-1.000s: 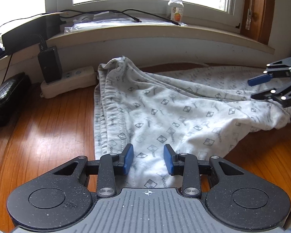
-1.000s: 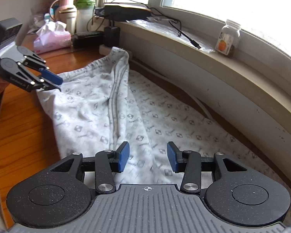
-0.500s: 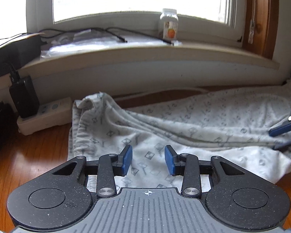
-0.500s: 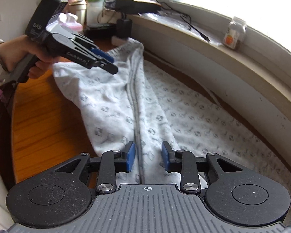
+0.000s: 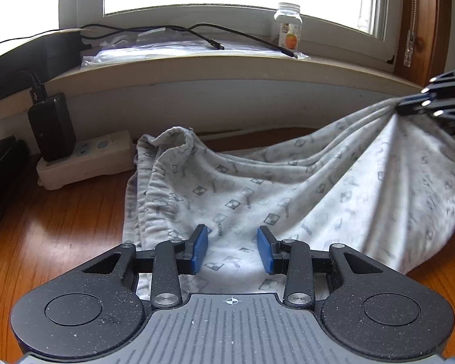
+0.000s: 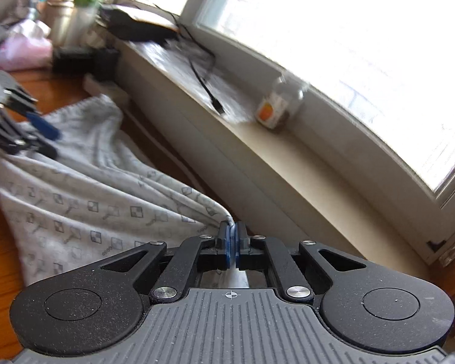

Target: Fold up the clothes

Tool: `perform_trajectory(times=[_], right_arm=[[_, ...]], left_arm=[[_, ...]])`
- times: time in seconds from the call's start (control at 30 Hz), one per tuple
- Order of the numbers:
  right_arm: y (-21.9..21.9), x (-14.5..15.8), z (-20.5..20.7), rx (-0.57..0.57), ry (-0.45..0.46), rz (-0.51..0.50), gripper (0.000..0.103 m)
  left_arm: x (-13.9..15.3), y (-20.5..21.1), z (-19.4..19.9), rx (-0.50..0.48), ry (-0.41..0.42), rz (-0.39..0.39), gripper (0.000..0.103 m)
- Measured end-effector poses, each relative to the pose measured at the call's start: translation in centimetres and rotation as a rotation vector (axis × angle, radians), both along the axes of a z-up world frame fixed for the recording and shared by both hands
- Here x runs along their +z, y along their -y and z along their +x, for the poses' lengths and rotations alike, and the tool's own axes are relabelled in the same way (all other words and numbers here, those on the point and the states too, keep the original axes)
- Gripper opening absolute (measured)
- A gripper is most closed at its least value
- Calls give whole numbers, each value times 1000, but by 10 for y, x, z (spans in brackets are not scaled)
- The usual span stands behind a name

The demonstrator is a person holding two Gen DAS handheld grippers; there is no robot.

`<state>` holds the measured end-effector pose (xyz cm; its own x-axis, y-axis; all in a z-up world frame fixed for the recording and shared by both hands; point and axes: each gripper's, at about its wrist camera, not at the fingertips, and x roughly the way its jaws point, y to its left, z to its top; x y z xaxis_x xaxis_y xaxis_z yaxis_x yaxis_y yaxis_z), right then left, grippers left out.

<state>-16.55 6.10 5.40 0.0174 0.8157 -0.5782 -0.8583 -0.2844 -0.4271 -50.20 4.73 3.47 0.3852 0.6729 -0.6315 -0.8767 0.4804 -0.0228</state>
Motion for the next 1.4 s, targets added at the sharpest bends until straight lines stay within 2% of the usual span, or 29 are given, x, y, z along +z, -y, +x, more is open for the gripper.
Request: perform_trajectory(times=[0.07, 0.13, 0.17, 0.27, 0.33, 0.37, 0.4, 0.5, 0.57, 0.6, 0.67, 0.73, 0.8, 0.87, 1.0, 1.13, 1.27, 1.4], right_arm=[[-17, -21, 4, -34, 7, -84, 9], [-17, -32, 15, -37, -44, -115, 24], [-16, -37, 20, -38, -72, -128, 25], [-10, -42, 39, -55, -131, -131, 25], [-3, -37, 48, -80, -174, -101, 23], [1, -34, 54, -91, -197, -87, 18], [4, -30, 58, -97, -215, -68, 4], [13, -13, 71, -139, -254, 28, 5], [13, -3, 81, -164, -319, 36, 8], [13, -2, 83, -179, -330, 28, 13], [11, -6, 82, -192, -306, -6, 28], [19, -13, 77, -189, -263, 0, 35], [28, -14, 80, -179, -270, -9, 35], [38, -15, 81, -173, -280, -10, 35], [59, -18, 100, -210, -312, -20, 40], [90, -19, 136, -268, -393, 21, 45], [110, -24, 179, -375, -450, 39, 45], [109, -48, 203, -450, -395, -42, 45]], left_arm=[[0, 1, -1, 4, -3, 4, 40], [0, 3, -2, 8, -7, 9, 40], [1, 4, -4, 13, -8, 12, 41], [3, 4, -12, 35, 7, 24, 47], [2, 5, -18, 53, 18, 26, 47], [0, 6, -19, 50, 13, 28, 46], [-2, 7, -21, 48, 8, 30, 45], [-3, 10, -25, 54, -5, 35, 35], [-2, 9, -27, 60, 4, 27, 33], [-2, 8, -29, 63, 9, 23, 33], [1, 8, -27, 72, 6, 20, 33], [4, 9, -22, 80, -3, 22, 35], [11, 9, -15, 67, 12, 40, 44], [16, 8, -3, 45, 27, 55, 47], [21, -4, 38, -27, 18, 72, 47], [11, -13, 69, -90, -10, 34, 47], [-4, -12, 74, -110, -19, -3, 47], [-7, -11, 65, -97, 6, -16, 47]])
